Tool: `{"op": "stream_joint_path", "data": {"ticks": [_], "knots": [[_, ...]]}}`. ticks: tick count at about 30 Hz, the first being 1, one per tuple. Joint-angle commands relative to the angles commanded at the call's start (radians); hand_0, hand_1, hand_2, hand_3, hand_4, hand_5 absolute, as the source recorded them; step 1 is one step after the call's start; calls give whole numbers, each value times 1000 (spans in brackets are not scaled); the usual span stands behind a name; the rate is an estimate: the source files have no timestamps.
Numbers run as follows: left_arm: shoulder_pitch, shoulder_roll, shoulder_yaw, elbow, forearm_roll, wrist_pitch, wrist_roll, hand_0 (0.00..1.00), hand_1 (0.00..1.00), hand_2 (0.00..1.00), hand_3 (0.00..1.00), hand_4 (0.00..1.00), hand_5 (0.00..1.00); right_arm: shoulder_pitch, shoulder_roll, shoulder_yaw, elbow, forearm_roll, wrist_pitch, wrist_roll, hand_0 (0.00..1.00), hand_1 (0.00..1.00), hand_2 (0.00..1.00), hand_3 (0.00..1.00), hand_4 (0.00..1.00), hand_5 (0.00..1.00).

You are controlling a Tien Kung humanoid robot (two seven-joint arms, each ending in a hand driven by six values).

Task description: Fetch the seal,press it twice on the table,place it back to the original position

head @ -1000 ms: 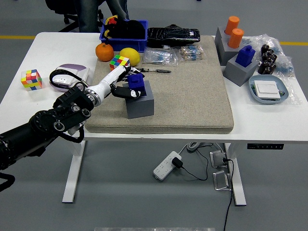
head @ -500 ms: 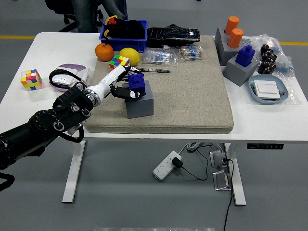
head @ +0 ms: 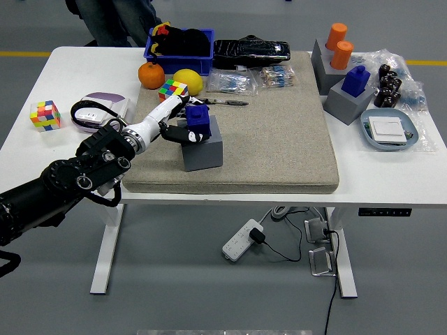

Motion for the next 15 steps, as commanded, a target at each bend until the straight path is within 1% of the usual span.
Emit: {"op": "stream_joint_path", "data": {"ticks": [15], "knots": [[-5, 4, -7, -4, -12, 4, -10, 730, 700, 644, 670, 908, 2, 0, 2, 1, 1, 1, 0, 0, 834, 730, 698, 712, 746, 511]]}}
